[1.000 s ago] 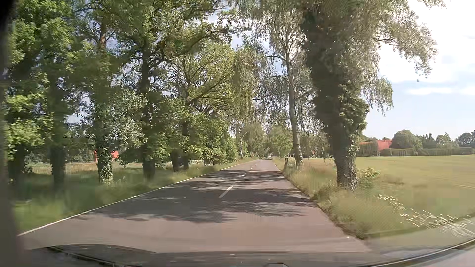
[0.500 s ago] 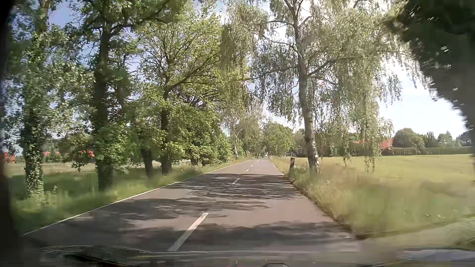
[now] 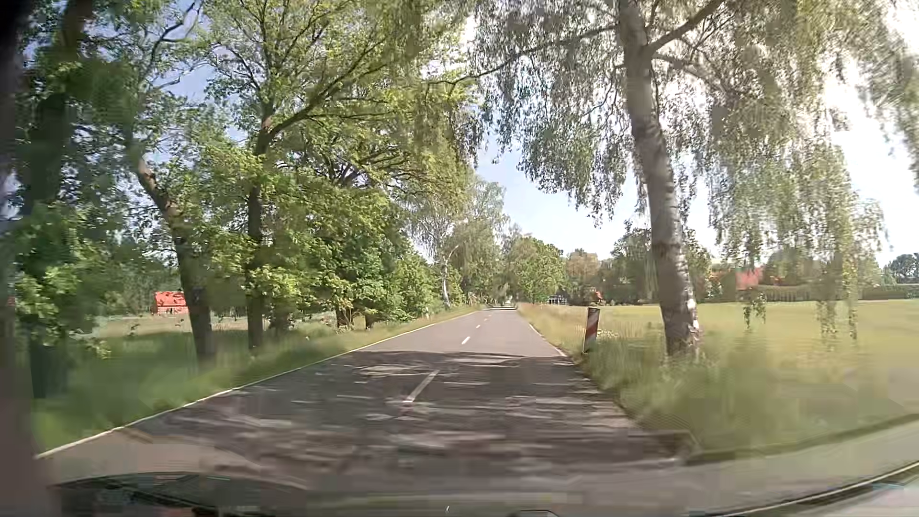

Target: Follow the waypoints while adhering to traffic rules and regulations

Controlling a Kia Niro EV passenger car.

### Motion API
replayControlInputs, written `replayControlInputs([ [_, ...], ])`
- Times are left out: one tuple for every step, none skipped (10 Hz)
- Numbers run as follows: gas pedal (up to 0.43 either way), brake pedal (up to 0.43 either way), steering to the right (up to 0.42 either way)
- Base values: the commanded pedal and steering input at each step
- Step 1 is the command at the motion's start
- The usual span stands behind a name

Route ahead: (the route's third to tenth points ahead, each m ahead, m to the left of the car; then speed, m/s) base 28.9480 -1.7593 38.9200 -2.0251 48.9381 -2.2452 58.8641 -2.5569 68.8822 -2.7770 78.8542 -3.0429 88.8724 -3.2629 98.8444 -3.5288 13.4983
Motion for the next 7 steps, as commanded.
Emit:
replayControlInputs([
  [0.150,0.000,0.005],
  [0.138,0.000,0.006],
  [0.138,0.000,0.005],
  [0.138,0.000,0.005],
  [0.138,0.000,0.005],
  [0.138,0.000,0.005],
  [0.138,0.000,0.004],
])
